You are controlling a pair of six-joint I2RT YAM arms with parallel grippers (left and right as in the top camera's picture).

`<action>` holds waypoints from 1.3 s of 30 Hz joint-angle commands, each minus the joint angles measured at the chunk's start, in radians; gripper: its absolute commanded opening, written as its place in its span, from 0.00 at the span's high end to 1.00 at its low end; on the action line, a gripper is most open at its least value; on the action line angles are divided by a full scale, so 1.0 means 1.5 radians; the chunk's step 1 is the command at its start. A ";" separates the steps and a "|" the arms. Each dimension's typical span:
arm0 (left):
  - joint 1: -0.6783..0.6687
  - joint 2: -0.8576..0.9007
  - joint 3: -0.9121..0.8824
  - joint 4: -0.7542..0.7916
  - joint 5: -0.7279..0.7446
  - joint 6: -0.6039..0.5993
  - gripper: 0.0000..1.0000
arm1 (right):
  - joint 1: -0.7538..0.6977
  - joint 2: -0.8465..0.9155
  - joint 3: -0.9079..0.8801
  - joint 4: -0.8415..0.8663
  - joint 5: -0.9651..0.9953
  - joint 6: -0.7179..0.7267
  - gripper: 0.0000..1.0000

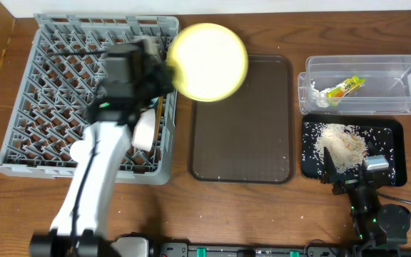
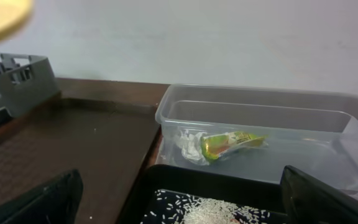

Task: Sort waste into correct bins and load items into the dishwasher
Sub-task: 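Lift the yellow plate and stand it upright in the dish rack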

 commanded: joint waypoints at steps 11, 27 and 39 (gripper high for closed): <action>0.221 -0.072 0.003 -0.088 -0.204 0.191 0.93 | -0.006 -0.004 -0.001 -0.002 -0.003 -0.004 0.01; 0.287 -0.024 -0.007 -0.062 -0.311 0.325 0.93 | -0.006 -0.004 -0.001 -0.002 -0.003 -0.004 0.01; 0.245 0.006 -0.007 -0.023 -0.369 0.392 0.93 | -0.006 -0.004 -0.001 -0.002 -0.003 -0.004 0.01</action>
